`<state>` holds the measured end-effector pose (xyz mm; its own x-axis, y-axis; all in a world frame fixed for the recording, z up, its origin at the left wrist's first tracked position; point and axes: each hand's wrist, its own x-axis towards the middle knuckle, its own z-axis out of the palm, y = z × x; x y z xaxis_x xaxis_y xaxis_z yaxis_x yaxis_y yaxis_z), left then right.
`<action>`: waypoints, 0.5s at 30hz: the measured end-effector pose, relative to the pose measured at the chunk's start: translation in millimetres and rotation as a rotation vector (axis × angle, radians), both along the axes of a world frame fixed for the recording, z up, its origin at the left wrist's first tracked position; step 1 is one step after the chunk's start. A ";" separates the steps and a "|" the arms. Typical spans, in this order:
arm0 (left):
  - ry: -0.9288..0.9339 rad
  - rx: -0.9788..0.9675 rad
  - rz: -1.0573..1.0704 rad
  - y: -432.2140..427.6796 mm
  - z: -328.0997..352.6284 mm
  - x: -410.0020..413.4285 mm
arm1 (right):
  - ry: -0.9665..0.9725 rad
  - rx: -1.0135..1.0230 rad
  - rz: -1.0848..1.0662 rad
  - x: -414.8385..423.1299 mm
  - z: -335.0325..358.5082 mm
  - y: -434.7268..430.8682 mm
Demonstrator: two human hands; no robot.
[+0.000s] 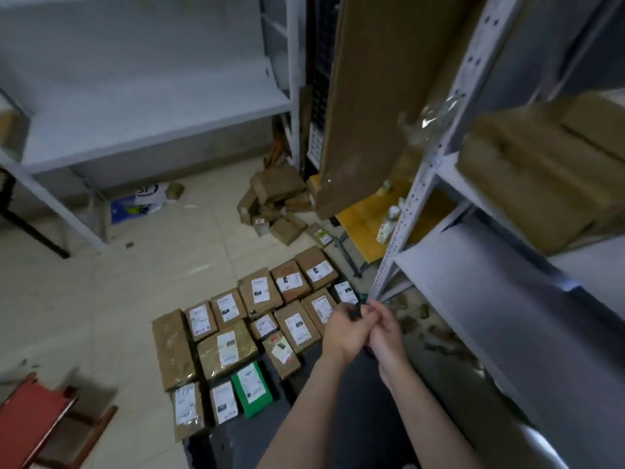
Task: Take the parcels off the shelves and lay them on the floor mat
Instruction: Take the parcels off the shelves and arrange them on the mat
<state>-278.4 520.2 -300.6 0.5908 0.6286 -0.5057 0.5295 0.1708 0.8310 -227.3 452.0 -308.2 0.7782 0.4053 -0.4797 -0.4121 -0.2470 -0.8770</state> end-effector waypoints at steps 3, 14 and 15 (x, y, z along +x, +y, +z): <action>-0.025 0.081 -0.105 -9.3 34.2 31.3 | -0.043 0.022 -0.038 27.6 33.4 -15.3; -0.209 0.190 -0.368 -114.2 147.2 174.9 | -0.339 0.195 -0.332 149.0 147.3 -135.9; -0.230 0.197 -0.388 -127.4 155.9 185.6 | -0.366 0.198 -0.359 158.9 155.2 -148.9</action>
